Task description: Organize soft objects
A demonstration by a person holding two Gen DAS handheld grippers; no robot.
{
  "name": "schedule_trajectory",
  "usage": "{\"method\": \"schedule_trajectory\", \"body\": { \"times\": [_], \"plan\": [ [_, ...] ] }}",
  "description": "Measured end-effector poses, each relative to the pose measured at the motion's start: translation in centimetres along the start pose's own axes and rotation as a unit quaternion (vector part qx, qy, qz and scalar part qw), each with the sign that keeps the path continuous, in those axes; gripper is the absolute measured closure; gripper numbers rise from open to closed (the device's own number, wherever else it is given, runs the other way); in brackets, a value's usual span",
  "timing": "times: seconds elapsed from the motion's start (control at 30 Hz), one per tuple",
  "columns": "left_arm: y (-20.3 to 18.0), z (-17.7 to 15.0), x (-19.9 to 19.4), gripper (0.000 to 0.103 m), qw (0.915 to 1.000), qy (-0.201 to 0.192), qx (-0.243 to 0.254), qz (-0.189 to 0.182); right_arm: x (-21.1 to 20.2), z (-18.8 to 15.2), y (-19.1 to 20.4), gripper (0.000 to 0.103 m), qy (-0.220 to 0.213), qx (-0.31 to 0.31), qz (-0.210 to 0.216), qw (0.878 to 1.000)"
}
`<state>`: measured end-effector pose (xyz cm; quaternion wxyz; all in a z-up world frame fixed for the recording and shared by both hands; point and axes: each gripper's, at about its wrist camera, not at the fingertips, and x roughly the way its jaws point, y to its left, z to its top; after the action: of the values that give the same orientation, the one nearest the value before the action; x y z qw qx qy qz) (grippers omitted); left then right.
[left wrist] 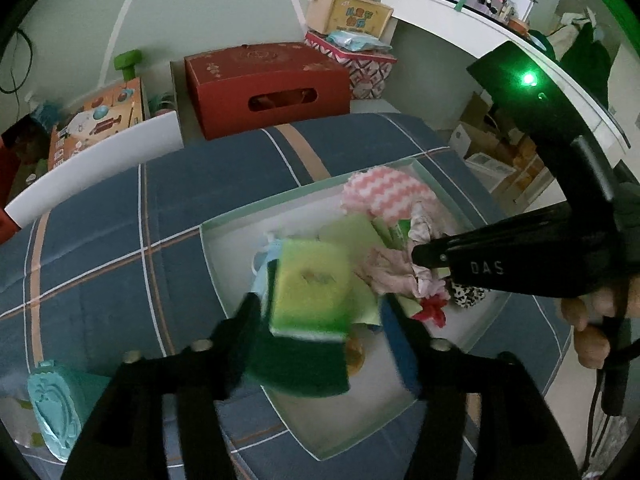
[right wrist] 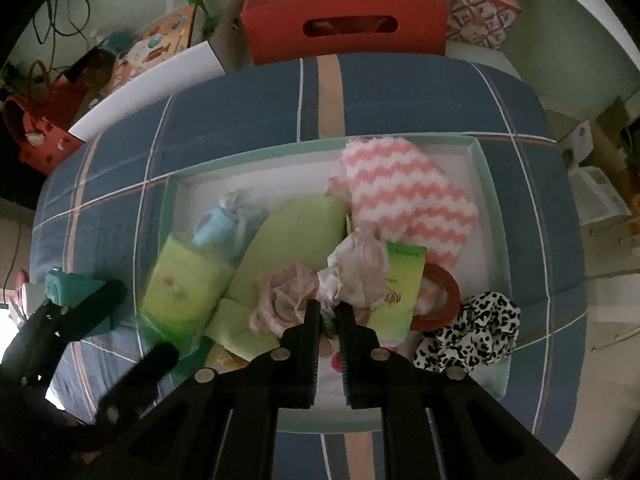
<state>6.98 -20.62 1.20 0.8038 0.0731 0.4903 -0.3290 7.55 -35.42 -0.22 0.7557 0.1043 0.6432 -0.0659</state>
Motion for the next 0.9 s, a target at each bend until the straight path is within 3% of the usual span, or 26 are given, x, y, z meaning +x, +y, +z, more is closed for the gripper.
{"method": "schedule_trajectory", "body": {
  "times": [0.13,0.27,0.4,0.5,0.63,0.73,0.9],
  "plan": [
    [0.3,-0.1,-0.8,0.037,1.0000,0.000,0.001,0.008,-0.7,-0.1,0.3,0.091,-0.005,-0.007,-0.010,1.000],
    [1.9,-0.5,-1.9,0.032,0.9994,-0.002,-0.021,0.029,-1.5,-0.5,0.8,0.080,-0.008,-0.012,-0.014,1.000],
    [4.3,-1.4,-3.0,0.021,0.9961,-0.009,-0.052,0.071,-2.0,-1.2,1.7,0.043,-0.015,-0.023,-0.021,0.999],
    [6.0,-2.6,-3.9,0.016,0.9924,-0.013,-0.067,0.102,-2.2,-2.0,2.5,0.042,-0.024,-0.030,-0.017,0.999],
    [8.0,-4.2,-4.8,0.007,0.9881,-0.010,-0.089,0.125,-2.1,-3.6,4.1,0.029,-0.035,-0.033,-0.003,0.999],
    [9.3,-5.7,-6.0,0.006,0.9848,-0.019,-0.100,0.141,-1.9,-4.7,5.2,0.016,-0.044,-0.030,0.000,0.999],
    [10.2,-7.4,-8.0,0.006,0.9807,-0.032,-0.111,0.158,-2.8,-6.9,6.7,0.011,-0.075,-0.028,-0.005,0.997]
  ]
}}
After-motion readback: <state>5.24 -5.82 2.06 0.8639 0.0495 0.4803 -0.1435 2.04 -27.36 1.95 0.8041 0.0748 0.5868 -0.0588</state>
